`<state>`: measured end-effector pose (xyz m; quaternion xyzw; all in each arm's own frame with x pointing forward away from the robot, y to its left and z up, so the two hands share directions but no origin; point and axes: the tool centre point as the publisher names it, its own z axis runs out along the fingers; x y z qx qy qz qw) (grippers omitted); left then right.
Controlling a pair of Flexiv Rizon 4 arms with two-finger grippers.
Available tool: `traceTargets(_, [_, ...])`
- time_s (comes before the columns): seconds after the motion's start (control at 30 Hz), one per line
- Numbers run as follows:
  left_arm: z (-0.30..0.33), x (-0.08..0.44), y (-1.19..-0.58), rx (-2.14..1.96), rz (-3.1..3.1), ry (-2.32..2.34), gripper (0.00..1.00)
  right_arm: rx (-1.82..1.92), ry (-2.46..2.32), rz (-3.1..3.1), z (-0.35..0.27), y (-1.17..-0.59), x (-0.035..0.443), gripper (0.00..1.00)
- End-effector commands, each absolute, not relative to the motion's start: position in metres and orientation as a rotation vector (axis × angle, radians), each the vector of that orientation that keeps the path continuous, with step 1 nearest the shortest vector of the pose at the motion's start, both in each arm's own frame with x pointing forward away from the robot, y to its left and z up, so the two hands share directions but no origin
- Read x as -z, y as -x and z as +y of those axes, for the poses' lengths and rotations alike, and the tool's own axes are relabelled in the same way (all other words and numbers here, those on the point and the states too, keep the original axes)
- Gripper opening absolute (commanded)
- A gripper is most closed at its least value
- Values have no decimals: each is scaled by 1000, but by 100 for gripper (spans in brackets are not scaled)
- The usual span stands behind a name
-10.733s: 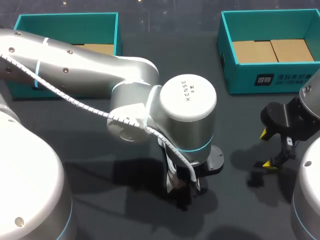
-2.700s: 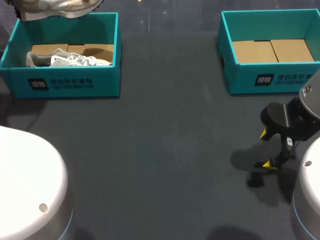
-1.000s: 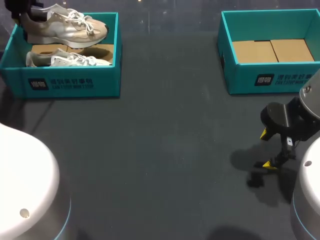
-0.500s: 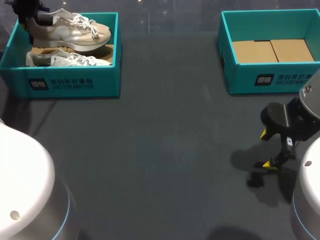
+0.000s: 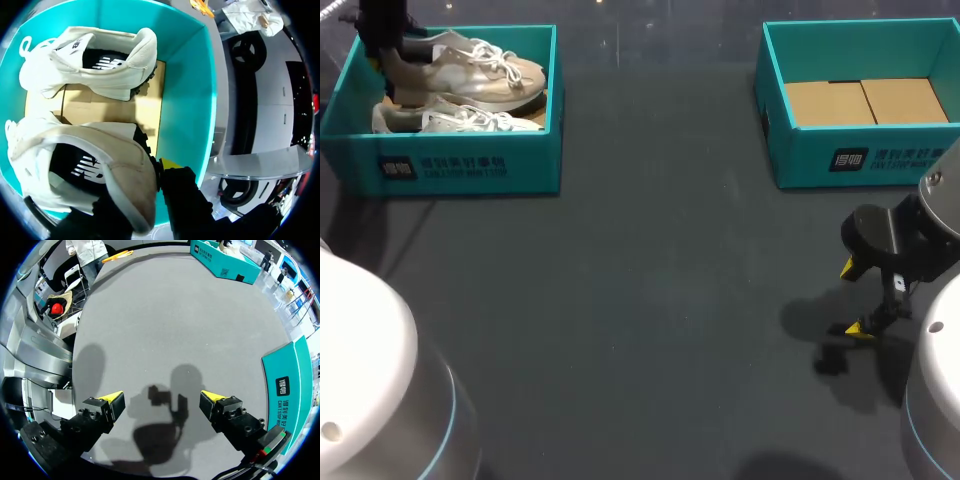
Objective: Take the shoe out of the shoebox, open the shoe tongue, remove and reinsert the insole, then place the shoe into the shoebox
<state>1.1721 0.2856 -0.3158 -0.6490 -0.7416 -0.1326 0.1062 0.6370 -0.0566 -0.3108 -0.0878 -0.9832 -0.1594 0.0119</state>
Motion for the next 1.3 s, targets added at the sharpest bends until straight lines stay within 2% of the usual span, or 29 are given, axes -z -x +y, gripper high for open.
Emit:
traceTargets(0.03, [286, 325, -1178, 393, -2182, 1907, 0, 494, 275, -3069, -57, -635, 311, 100])
traceTargets(0.6, [287, 347, -1182, 327, -2169, 1934, 0, 494, 275, -3069, -57, -635, 311, 100])
traceTargets(0.73, [287, 352, -1182, 320, -2165, 1937, 7, 494, 275, -3069, -57, -635, 311, 100])
traceTargets(0.87, [288, 357, -1184, 313, -2165, 1946, 6, 494, 275, -3069, -57, -635, 311, 100])
traceTargets(1.0, [288, 360, -1189, 317, -2169, 1957, 1, 494, 275, -3069, -57, -635, 311, 100])
traceTargets(1.3, [287, 366, -1196, 340, -2159, 1985, 5, 494, 275, -3069, -57, -635, 311, 100])
